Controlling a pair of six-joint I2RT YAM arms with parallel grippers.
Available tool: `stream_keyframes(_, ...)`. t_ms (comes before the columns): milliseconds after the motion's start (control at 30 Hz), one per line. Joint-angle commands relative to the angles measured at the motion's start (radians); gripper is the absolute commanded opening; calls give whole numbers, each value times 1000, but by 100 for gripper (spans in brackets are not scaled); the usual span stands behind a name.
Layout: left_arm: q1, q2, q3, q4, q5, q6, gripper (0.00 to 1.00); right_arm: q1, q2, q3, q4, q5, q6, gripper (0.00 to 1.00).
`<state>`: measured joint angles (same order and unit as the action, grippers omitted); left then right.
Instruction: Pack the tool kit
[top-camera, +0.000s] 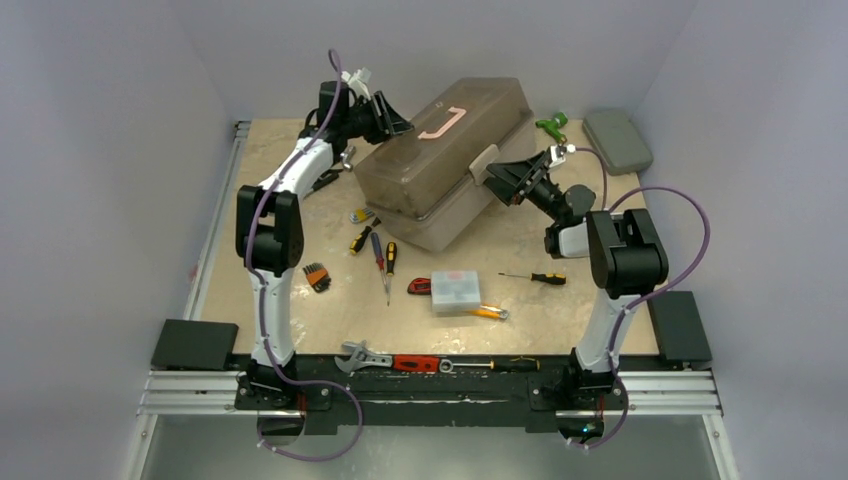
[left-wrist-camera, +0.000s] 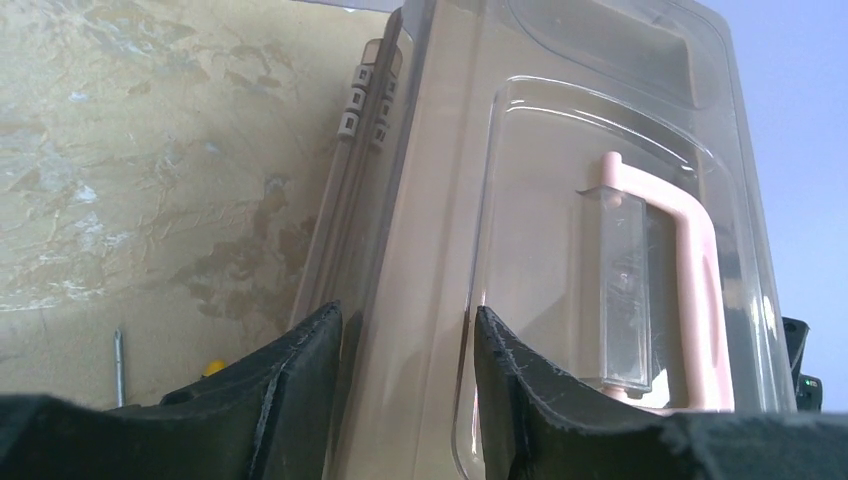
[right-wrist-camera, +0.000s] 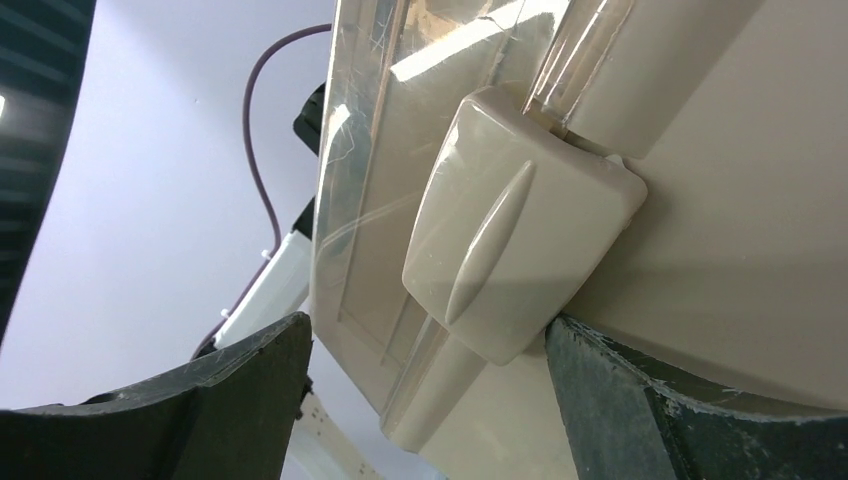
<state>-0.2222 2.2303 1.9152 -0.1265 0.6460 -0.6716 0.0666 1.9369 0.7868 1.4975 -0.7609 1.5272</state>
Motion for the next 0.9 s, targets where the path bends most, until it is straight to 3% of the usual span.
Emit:
stream_keyframes(0,-108,103,-100,-279,104,40,41,26,45,129,176,36,52,86)
stream_keyframes(133,-108,117,-96,-263,123,24,42,23,116,227,180,21,92,82)
stream_keyframes(267,-108,126,-76,-258,132,16,42,24,173,294,201,15,145,72)
stream_keyframes(500,-114,124,-16,-298,130,38,43,23,198,350,182,-3,155,69)
stream_keyframes(867,-112,110,10,-339,99,59,44,23,108,326,-169,-30,-14,73)
